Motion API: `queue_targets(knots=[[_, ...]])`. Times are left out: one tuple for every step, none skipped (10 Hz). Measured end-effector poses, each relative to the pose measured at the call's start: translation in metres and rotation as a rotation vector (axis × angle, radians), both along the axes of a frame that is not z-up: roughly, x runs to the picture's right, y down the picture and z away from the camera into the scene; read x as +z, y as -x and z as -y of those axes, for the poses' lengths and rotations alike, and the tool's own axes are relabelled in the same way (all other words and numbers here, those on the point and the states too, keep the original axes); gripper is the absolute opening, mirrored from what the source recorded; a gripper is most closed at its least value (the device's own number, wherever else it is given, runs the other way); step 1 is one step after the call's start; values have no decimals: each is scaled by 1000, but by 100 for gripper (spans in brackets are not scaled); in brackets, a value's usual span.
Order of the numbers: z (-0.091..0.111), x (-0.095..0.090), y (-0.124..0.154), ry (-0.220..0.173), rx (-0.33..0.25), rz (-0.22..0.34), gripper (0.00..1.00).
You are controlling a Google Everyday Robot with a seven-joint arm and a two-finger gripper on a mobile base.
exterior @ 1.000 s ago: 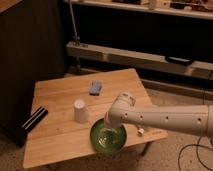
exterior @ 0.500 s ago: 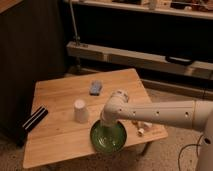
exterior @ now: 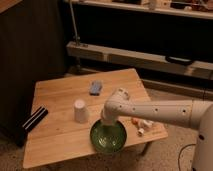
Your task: Push the ceramic bowl across the table
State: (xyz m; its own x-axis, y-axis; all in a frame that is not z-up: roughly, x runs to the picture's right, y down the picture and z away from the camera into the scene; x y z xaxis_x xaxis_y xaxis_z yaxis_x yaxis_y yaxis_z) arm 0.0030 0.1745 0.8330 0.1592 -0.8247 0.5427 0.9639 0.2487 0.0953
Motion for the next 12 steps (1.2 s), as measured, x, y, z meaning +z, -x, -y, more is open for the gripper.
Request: queue_targets(knots=[[8, 6, 1, -3, -3, -5, 0], [18, 14, 6, -5, -15, -12, 0], [23, 20, 7, -8, -24, -20, 0], [25, 24, 9, -9, -32, -24, 0], [26, 29, 14, -11, -42, -28, 0], [27, 33, 14, -13, -39, -36, 0], [31, 37, 14, -19, -35, -46, 0], [37, 42, 18, -28, -35, -50, 0], [42, 44, 19, -35, -35, -53, 0], [49, 47, 20, -43, -35, -59, 0], [56, 51, 23, -47, -38, -61, 0], [61, 55, 28, -50, -41, -54, 0]])
